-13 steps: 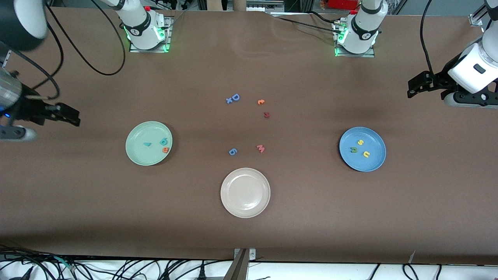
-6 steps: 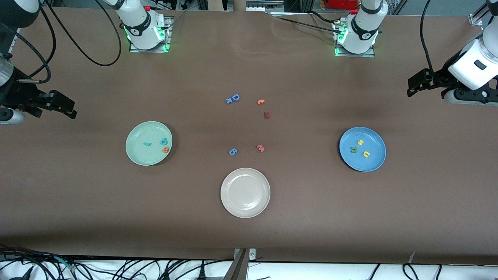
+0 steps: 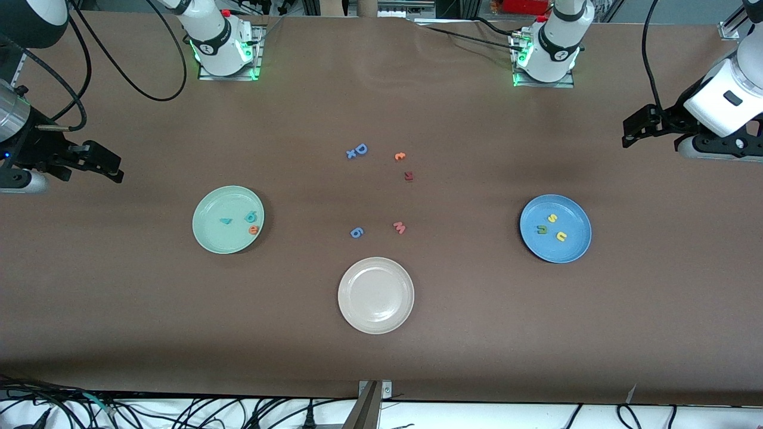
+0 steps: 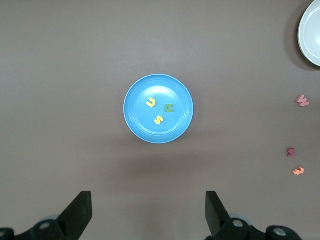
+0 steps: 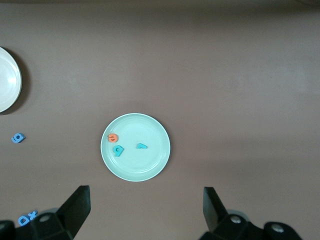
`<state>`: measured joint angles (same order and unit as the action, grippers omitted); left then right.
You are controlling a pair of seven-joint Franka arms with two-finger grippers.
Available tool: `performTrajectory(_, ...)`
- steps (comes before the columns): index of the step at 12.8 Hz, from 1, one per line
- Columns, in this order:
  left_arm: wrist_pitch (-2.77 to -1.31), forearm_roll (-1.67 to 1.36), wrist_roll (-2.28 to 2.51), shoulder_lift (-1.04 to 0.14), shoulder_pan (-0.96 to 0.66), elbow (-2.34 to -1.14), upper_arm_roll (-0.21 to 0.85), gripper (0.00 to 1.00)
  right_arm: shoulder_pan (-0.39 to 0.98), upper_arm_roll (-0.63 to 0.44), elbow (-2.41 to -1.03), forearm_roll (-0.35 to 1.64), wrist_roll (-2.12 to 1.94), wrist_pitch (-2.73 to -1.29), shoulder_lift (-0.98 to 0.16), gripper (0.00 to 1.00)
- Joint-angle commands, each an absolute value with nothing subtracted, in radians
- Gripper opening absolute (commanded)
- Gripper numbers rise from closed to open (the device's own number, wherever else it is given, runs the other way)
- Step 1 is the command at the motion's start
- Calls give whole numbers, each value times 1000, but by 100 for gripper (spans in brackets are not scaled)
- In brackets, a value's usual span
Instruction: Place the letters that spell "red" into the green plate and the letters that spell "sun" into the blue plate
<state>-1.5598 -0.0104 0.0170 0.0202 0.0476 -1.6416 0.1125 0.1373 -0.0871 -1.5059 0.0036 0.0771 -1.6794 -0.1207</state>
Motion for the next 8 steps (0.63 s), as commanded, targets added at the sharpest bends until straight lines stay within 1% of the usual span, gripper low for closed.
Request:
performTrajectory(1, -1549, -18, 12, 29, 51, -1629, 109, 100, 129, -80, -1520, -14, 78, -1633, -92, 100)
performTrajectory(3, -1549, -18, 12, 29, 51, -1629, 109, 100, 127, -83, -1520, -14, 80, -1605, -46, 100)
performTrajectory(4, -1549, -18, 14, 29, 51, -1629, 109, 100, 127, -89, -1520, -14, 87, -1565, -29, 100)
performTrajectory(6, -1549, -18, 14, 29, 51, -1629, 107, 100, 127, -91, -1520, -3, 97, -1548, 0, 100)
performTrajectory(8, -1549, -20, 12, 29, 51, -1629, 107, 100, 127, -89, -1508, -2, 98, -1503, 57, 100)
